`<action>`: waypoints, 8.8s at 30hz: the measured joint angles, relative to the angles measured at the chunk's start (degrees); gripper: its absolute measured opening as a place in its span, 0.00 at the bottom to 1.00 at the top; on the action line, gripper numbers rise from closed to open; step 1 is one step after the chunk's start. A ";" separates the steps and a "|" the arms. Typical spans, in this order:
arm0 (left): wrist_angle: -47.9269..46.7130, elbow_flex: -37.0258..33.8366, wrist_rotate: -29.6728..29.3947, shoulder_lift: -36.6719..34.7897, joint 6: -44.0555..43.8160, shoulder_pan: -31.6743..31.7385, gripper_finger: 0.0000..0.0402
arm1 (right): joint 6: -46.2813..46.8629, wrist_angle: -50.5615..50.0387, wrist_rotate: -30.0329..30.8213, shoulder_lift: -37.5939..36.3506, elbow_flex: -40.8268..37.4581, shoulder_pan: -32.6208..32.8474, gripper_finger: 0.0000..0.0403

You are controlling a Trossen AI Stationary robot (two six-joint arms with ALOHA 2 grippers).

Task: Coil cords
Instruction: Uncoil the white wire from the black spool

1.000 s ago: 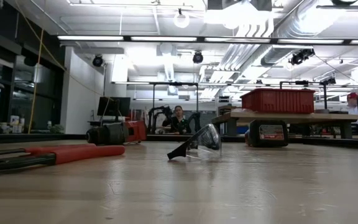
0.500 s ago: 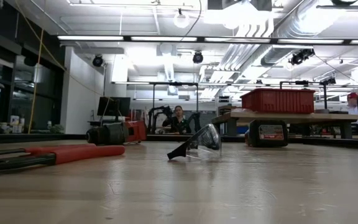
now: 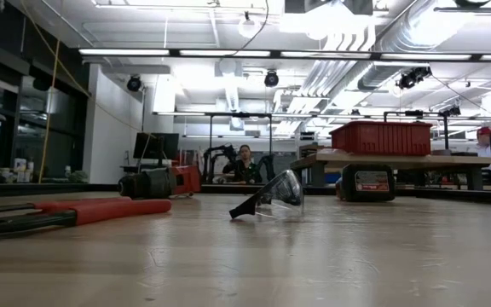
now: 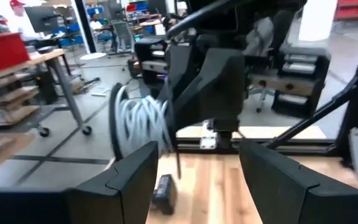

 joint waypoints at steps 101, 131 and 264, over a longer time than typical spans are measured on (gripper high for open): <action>44.81 0.04 28.96 1.38 -64.52 19.20 0.00 | 12.31 -23.10 -25.62 -1.19 14.05 2.67 0.43; -11.16 6.34 28.80 -4.18 -8.07 10.68 0.00 | 6.32 -19.47 -16.92 2.35 14.05 2.58 0.43; 19.65 -1.18 8.39 47.17 4.83 5.96 0.47 | 0.30 -23.89 -16.67 2.67 47.06 11.82 0.00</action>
